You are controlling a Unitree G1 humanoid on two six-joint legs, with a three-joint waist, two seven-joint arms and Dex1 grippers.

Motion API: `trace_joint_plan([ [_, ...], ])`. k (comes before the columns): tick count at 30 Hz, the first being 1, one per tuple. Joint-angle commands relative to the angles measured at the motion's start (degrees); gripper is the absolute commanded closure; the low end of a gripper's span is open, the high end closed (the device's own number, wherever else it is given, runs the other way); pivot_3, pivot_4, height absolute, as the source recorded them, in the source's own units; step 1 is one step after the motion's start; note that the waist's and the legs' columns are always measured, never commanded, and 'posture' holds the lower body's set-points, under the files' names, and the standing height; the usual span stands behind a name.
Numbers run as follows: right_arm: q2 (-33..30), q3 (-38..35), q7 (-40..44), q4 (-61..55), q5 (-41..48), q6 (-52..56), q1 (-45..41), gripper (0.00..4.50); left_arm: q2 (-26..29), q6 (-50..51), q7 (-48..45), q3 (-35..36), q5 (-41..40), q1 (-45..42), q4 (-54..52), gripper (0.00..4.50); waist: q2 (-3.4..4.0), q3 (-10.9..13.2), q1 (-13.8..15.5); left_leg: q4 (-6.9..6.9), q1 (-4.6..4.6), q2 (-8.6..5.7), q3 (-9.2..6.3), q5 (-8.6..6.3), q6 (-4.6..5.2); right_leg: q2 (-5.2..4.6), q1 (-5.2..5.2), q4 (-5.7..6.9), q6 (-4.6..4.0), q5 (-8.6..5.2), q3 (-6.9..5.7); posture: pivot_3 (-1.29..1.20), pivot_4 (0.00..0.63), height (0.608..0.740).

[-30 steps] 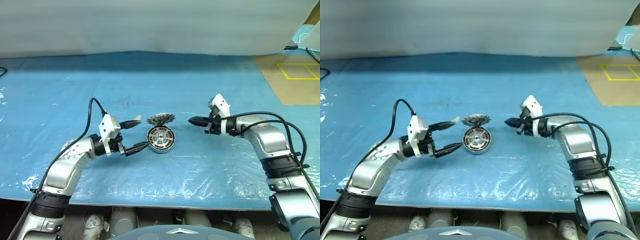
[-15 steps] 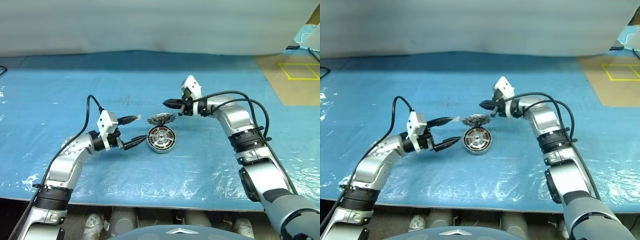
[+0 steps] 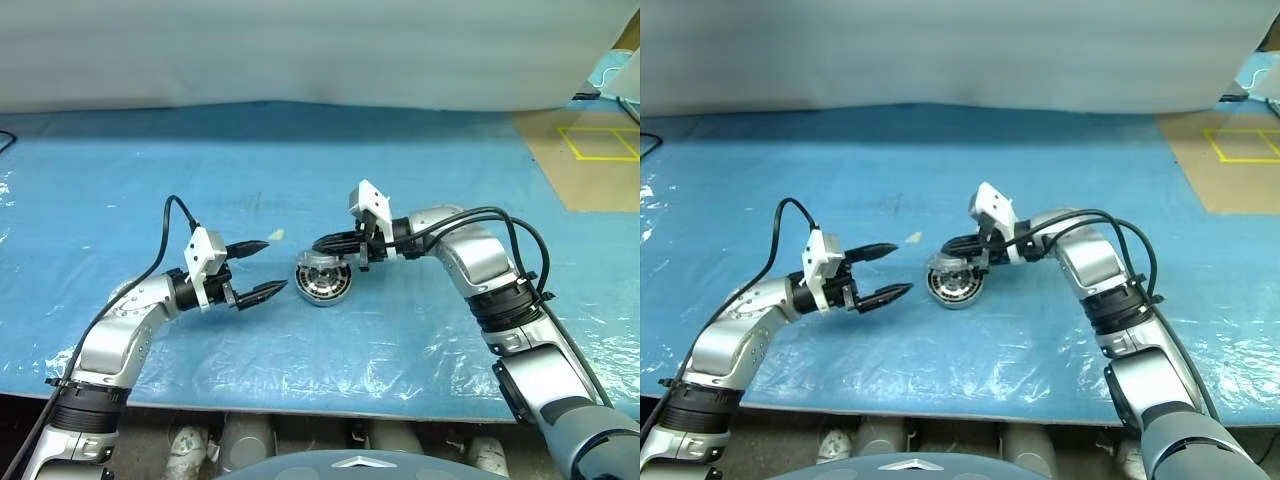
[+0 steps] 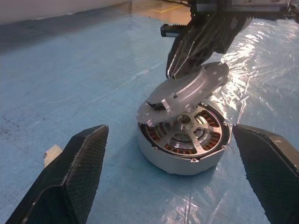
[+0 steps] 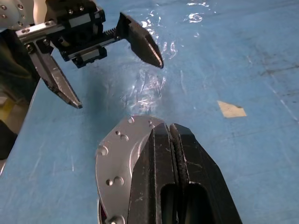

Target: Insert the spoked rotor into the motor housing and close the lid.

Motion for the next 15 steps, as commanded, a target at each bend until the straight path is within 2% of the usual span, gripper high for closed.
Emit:
trace_joint_plan([
  [1,-0.8,1.3,-0.3,-1.5,-0.9,-1.3,1.9,4.49,0.4,-0.3,-0.9,0.5,-0.7,0.2,-2.0,0.00,0.00,0.0,0.0,0.00,0.00,0.00,0.00,0.00,0.00,0.00,0.00,0.00,0.00,0.00,0.00,0.00,0.150,0.740],
  [9,-1.3,4.0,-2.5,2.6,-4.9,-4.4,6.5,4.49,0.5,0.8,-1.2,0.2,-0.7,0.2,-2.6,0.00,-0.01,0.0,0.0,0.00,0.11,0.00,0.00,0.00,0.00,0.00,0.07,0.01,0.00,0.00,0.03,0.00,0.150,0.740],
  [15,-1.1,3.6,-3.5,1.6,-4.4,-5.4,8.8,4.49,0.4,1.7,-1.1,-0.1,-0.8,1.0,-4.1,0.00,-0.03,0.0,0.0,-0.01,0.46,-0.01,0.00,-0.03,0.04,-0.03,0.40,0.00,0.02,-0.01,0.07,0.00,0.150,0.740],
])
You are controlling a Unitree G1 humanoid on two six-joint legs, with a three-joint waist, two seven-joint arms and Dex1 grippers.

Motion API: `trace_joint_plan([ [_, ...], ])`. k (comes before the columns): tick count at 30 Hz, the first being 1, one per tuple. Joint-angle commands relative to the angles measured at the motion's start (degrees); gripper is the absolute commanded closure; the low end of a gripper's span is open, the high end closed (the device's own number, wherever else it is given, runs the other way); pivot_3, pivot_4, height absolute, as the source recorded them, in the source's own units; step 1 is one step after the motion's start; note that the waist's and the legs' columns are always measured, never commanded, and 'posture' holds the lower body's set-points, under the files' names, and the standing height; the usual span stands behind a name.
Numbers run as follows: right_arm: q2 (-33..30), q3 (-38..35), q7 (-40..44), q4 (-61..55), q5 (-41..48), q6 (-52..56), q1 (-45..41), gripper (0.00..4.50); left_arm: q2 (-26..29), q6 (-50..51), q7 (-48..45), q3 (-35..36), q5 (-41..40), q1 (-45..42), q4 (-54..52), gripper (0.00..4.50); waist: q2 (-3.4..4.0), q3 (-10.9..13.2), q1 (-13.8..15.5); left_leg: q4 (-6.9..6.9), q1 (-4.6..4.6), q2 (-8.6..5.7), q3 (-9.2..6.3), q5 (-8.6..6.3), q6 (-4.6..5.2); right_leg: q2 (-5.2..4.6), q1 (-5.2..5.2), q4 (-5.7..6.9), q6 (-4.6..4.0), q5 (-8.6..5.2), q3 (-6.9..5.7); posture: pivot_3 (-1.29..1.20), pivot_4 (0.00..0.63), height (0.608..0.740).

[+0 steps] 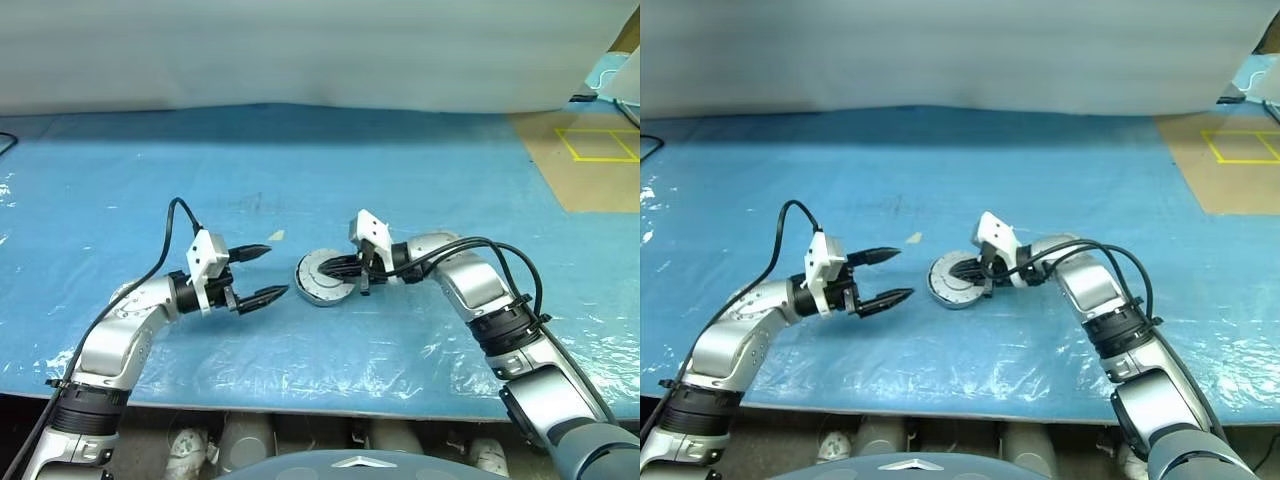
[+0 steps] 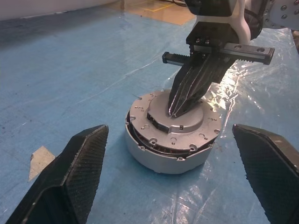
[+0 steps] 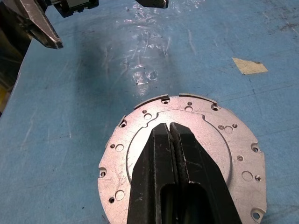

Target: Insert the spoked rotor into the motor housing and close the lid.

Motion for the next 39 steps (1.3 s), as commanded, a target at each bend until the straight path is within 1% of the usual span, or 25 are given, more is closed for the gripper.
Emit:
trace_joint_plan([
  [1,-0.1,0.6,-0.9,-0.3,-0.6,0.6,2.4,4.49,0.4,0.3,-0.2,0.2,-0.8,0.5,-2.5,0.00,0.00,0.0,0.0,-0.01,0.06,0.00,0.00,-0.01,0.01,0.00,0.05,0.00,0.01,0.00,0.00,0.00,0.150,0.740],
  [6,0.9,-3.2,-3.3,-5.4,2.2,1.2,1.4,4.49,-0.1,0.4,-0.3,0.1,-1.0,0.5,-3.1,0.00,0.00,0.0,-0.1,-0.03,0.06,0.00,0.00,-0.09,0.14,0.01,0.02,0.00,0.01,0.00,0.02,0.00,0.150,0.740],
  [7,0.9,-3.8,-3.8,-6.3,2.6,1.4,1.2,4.12,-0.1,0.4,-0.3,0.0,-1.0,0.6,-3.2,0.00,0.01,0.0,-0.1,-0.04,0.05,0.00,0.00,-0.09,0.14,0.01,0.00,0.00,0.01,0.00,0.02,0.00,0.150,0.740],
  [8,0.9,-5.1,-4.1,-7.7,3.6,1.7,0.9,3.96,-0.1,0.3,-0.4,-0.1,-1.0,0.7,-3.1,0.00,0.01,0.0,0.0,-0.04,0.00,0.00,0.00,-0.08,0.13,0.01,-0.04,0.00,0.01,0.00,0.02,0.00,0.150,0.740],
  [10,0.7,-6.7,-4.8,-9.6,4.9,2.4,0.6,3.33,-0.2,0.2,-0.5,-0.2,-0.8,0.8,-3.1,0.00,0.01,0.0,0.0,-0.05,-0.13,0.00,0.00,-0.05,0.09,0.01,-0.16,-0.01,0.00,0.00,0.02,0.00,0.150,0.740],
  [17,-1.6,-8.6,-4.6,-13.6,8.1,7.5,1.4,1.00,-0.6,-0.5,-1.0,-1.3,-0.5,0.8,-3.1,0.00,0.01,0.0,0.0,-0.11,-0.22,0.00,0.01,0.02,-0.04,0.02,-0.20,-0.14,0.00,0.00,0.00,0.00,0.150,0.740],
  [21,-3.1,-7.3,-4.3,-14.9,7.5,7.8,2.0,1.00,-0.7,-0.6,-1.0,-1.4,-0.4,0.4,-2.7,0.00,0.01,0.0,0.0,-0.11,-0.22,0.00,0.01,0.02,-0.04,0.03,-0.20,-0.14,0.00,0.00,-0.01,0.00,0.150,0.740],
  [27,-4.0,-2.1,-4.7,-11.9,1.4,0.4,4.0,1.00,-0.6,-0.9,-1.2,-1.5,-0.3,0.3,-2.5,0.00,0.01,0.0,-0.1,-0.13,-0.22,0.00,0.00,0.03,-0.05,0.02,-0.20,-0.18,0.01,0.00,-0.02,0.00,0.150,0.740],
  [34,-3.4,0.2,-3.7,-7.6,-1.9,-4.9,2.9,1.00,-0.4,-0.9,-1.3,-1.3,-0.2,0.2,-2.3,0.00,0.01,0.0,0.0,-0.11,-0.24,0.00,0.01,0.03,-0.04,0.02,-0.22,-0.17,0.00,0.00,-0.01,0.00,0.150,0.740],
  [39,-2.3,1.0,-3.4,-5.7,-3.0,-6.4,2.3,1.00,-0.6,-0.9,-1.1,-1.4,-0.1,0.2,-2.5,0.00,0.01,0.0,-0.1,-0.11,-0.25,0.00,0.01,0.02,-0.04,0.03,-0.22,-0.17,0.00,0.00,-0.01,0.00,0.150,0.740],
])
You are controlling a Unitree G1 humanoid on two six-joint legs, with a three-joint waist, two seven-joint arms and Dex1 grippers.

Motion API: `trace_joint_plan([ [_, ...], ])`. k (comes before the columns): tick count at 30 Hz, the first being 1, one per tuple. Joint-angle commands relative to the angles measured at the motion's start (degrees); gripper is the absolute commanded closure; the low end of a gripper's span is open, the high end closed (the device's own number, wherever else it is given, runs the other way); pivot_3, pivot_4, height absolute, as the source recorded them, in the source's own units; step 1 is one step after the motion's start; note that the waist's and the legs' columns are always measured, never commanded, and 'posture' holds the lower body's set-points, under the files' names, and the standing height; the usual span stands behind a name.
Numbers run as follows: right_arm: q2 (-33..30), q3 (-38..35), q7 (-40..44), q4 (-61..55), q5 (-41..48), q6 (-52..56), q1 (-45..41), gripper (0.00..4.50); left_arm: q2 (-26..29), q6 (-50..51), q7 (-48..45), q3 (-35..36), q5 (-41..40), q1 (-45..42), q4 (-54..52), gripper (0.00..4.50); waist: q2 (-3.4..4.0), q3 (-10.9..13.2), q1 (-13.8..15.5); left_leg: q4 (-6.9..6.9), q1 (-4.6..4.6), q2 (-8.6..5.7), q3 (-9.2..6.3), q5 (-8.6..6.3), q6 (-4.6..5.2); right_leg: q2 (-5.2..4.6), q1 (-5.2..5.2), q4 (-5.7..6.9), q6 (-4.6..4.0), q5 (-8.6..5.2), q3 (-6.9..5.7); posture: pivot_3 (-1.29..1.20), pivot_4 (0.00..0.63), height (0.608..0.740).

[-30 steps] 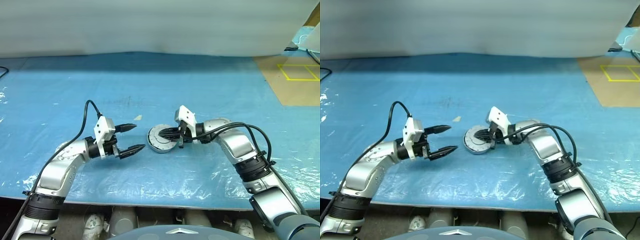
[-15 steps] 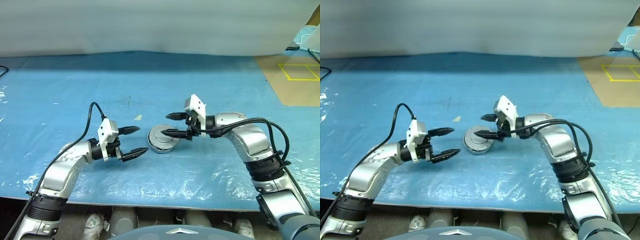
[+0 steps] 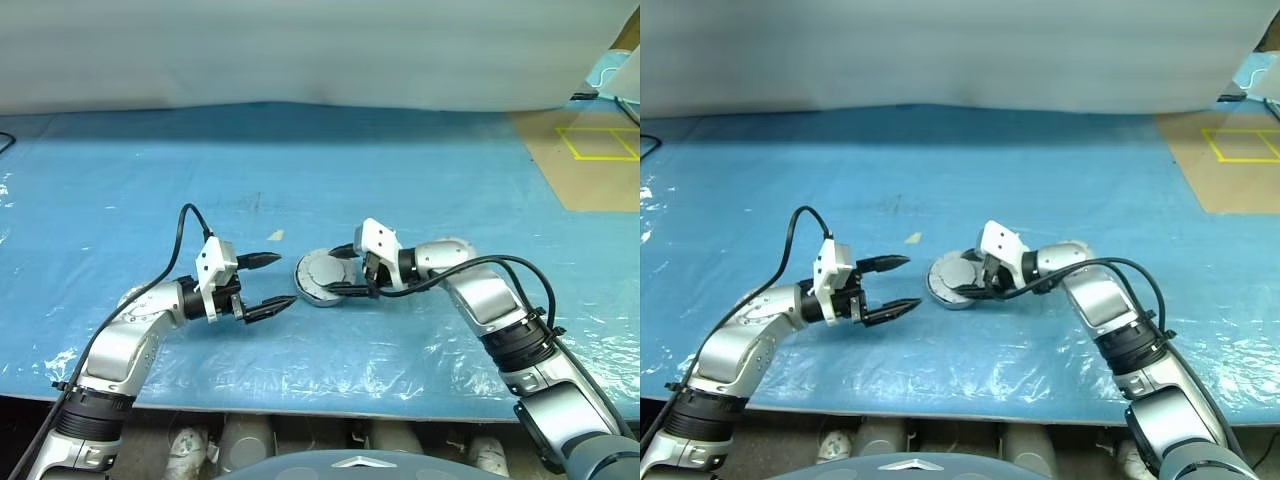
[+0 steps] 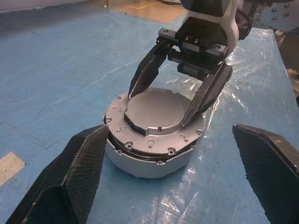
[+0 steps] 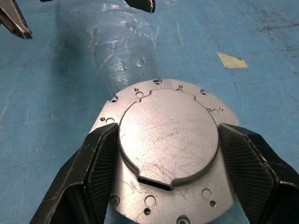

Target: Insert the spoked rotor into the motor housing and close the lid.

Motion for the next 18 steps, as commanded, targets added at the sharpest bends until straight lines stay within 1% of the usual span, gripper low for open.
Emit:
trace_joint_plan([
  [1,0.5,0.3,0.4,0.7,-0.9,-2.0,-1.4,1.00,0.0,-1.2,-0.1,0.5,-0.3,-0.4,-1.6,0.00,0.00,0.0,0.0,0.00,0.00,0.00,0.00,0.00,0.00,0.00,0.00,0.00,0.00,0.00,0.00,0.00,0.150,0.740],
  [4,0.5,0.6,0.3,2.2,-1.8,-3.4,-1.2,1.00,0.0,-1.4,0.0,0.6,-0.2,-0.3,-1.5,0.00,0.00,0.0,0.0,0.01,0.00,0.00,0.00,-0.01,0.01,0.00,0.00,0.01,0.00,0.00,0.00,0.00,0.150,0.740],
  [5,0.5,0.6,0.3,2.4,-1.9,-3.7,-1.1,1.38,-0.1,-1.5,0.0,0.6,-0.2,-0.3,-1.4,0.00,0.00,0.0,0.0,0.02,0.01,0.00,0.00,-0.01,0.01,0.00,0.01,0.02,0.00,0.00,0.00,0.00,0.150,0.740],
  [6,0.5,0.6,0.5,2.5,-1.9,-4.0,-1.1,1.50,-0.1,-1.6,0.0,0.6,-0.2,-0.2,-1.4,0.00,0.00,0.0,0.0,0.02,0.03,0.00,0.00,-0.01,0.02,0.00,0.01,0.03,0.00,0.00,0.01,0.00,0.150,0.740],
  [10,0.9,0.0,0.3,2.6,-1.4,-3.6,-1.2,1.50,-0.2,-1.8,0.2,0.5,-0.2,0.0,-1.5,0.00,0.00,0.0,0.0,0.04,0.04,0.00,0.00,-0.03,0.04,0.00,0.02,0.05,0.00,0.00,0.01,0.00,0.150,0.740],
  [18,2.7,-1.9,-0.6,2.3,1.2,1.1,-2.3,1.50,-0.2,-1.9,0.1,0.5,-0.1,-0.6,-1.1,0.00,0.00,0.0,-0.1,0.04,0.05,0.00,0.00,-0.03,0.05,0.00,0.03,0.06,0.00,0.00,0.01,0.00,0.150,0.740],
])
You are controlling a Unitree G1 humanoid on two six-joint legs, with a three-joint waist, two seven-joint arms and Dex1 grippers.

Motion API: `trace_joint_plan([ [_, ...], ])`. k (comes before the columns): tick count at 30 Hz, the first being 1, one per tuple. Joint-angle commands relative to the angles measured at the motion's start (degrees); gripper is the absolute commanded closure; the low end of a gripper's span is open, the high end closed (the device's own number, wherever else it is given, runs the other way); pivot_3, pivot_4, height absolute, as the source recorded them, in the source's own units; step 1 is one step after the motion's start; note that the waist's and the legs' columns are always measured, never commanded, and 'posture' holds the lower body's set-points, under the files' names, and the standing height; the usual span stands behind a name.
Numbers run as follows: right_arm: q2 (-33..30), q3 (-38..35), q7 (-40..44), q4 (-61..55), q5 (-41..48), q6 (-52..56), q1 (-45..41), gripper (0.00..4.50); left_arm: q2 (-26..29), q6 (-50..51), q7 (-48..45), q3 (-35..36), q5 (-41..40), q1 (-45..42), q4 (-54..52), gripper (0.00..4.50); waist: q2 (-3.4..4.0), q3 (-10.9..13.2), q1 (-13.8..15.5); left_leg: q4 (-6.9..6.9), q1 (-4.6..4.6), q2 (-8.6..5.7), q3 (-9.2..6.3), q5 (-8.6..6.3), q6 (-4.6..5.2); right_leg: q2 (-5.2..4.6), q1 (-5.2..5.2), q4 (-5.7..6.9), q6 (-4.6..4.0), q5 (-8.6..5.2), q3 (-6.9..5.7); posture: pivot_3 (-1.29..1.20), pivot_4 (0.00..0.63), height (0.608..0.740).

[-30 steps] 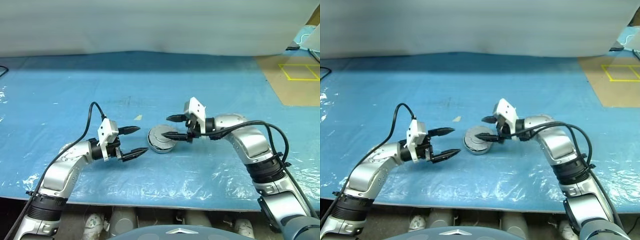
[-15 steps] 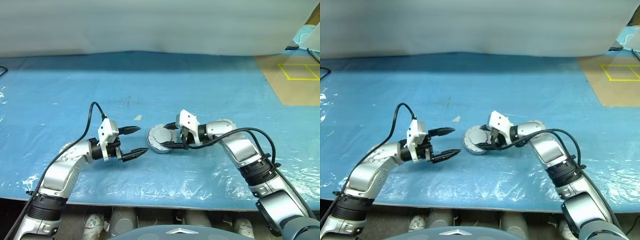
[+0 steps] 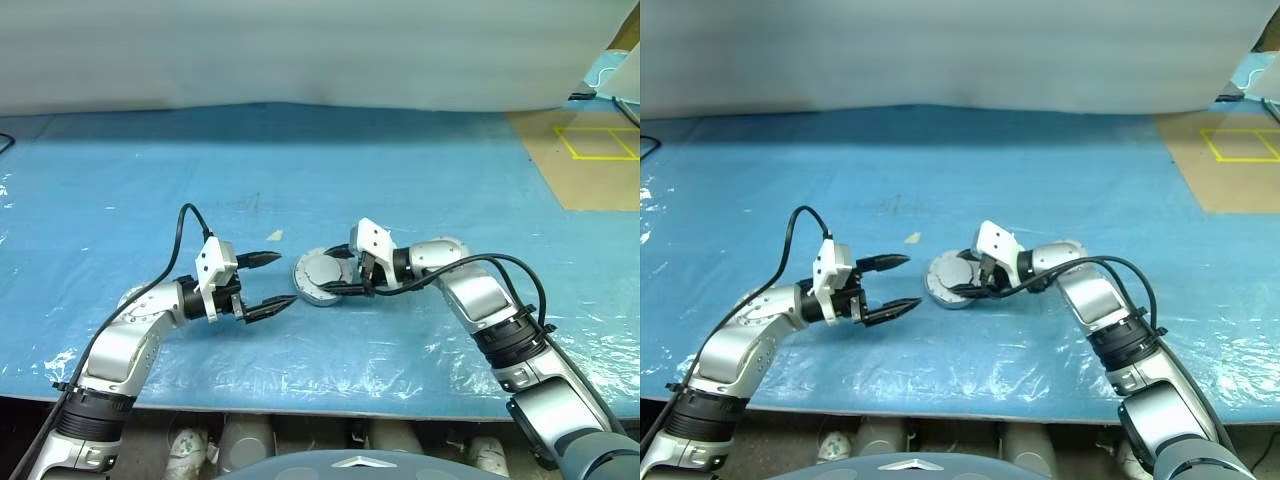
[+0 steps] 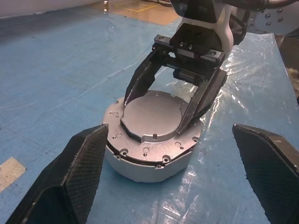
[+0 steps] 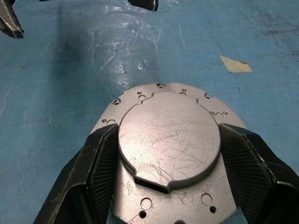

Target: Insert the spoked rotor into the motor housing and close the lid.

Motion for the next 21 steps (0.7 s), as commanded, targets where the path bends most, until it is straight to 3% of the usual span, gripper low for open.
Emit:
trace_joint_plan([
  [1,1.1,-1.5,-0.9,-0.3,1.1,1.4,-1.3,1.50,0.0,-0.9,0.0,0.6,-0.3,-0.7,-1.0,0.00,0.00,0.0,0.0,0.00,0.00,0.00,0.00,0.00,0.00,0.00,0.00,0.00,0.00,0.00,0.00,0.00,0.150,0.740],
  [10,2.9,-0.4,-1.9,2.9,0.0,1.8,-1.2,1.50,0.1,-1.1,-0.1,0.7,-0.2,-0.3,-0.9,0.00,0.00,0.0,0.0,0.00,0.01,0.00,0.00,0.01,-0.02,0.00,0.00,0.00,0.00,0.00,0.00,0.00,0.150,0.740],
  [21,1.8,1.7,-3.8,11.1,-5.5,-6.1,0.3,1.50,0.0,-2.5,0.8,0.8,1.6,-0.6,0.5,0.00,-0.01,0.0,0.0,0.00,0.40,-0.01,0.00,-0.09,0.14,-0.01,0.30,0.05,0.03,-0.02,0.05,0.00,0.150,0.740],
])
